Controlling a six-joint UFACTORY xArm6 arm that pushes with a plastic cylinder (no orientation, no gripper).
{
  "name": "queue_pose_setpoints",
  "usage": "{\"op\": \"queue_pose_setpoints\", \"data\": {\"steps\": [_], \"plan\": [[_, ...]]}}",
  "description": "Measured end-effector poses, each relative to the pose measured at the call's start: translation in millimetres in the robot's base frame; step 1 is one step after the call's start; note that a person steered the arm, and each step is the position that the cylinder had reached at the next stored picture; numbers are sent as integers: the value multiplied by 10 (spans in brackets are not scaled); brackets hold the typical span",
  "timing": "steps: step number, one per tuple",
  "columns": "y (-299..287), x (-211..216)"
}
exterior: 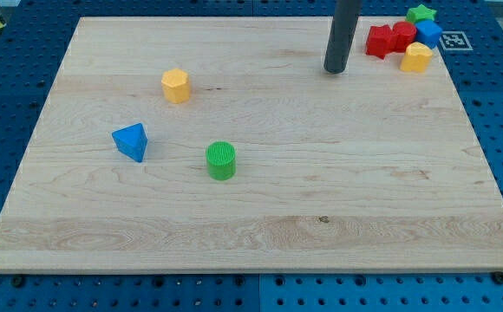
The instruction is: Move the yellow heart below the red star
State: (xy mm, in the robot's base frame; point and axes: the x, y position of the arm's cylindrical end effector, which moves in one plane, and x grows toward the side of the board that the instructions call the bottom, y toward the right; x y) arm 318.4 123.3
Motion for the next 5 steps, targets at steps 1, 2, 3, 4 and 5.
{"op": "queue_pose_setpoints", "data": {"steps": [1,2,3,4,5], "plan": [[0,4],[149,177],[986,343],[1743,509],[1847,541]]}}
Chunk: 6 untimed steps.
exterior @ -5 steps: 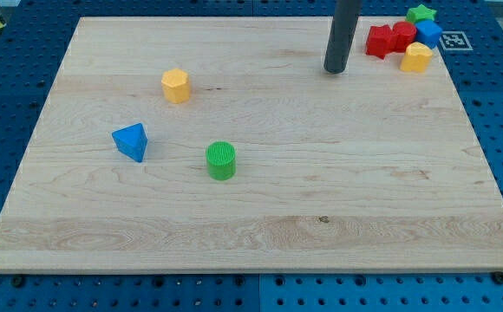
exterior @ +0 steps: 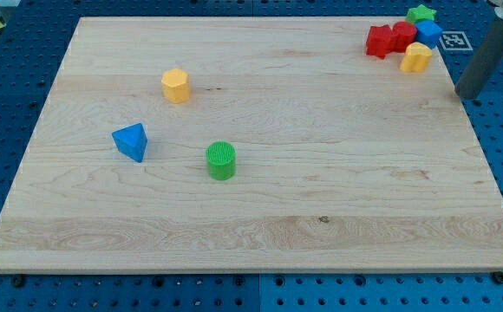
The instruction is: Move the yellow heart below the red star
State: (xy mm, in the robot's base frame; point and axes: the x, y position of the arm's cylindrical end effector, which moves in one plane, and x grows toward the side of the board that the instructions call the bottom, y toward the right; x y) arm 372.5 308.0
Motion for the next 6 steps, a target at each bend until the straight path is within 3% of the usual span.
{"op": "queue_pose_setpoints", "data": {"steps": [2,6], "plan": [[-18,-588],[-611,-776]]}}
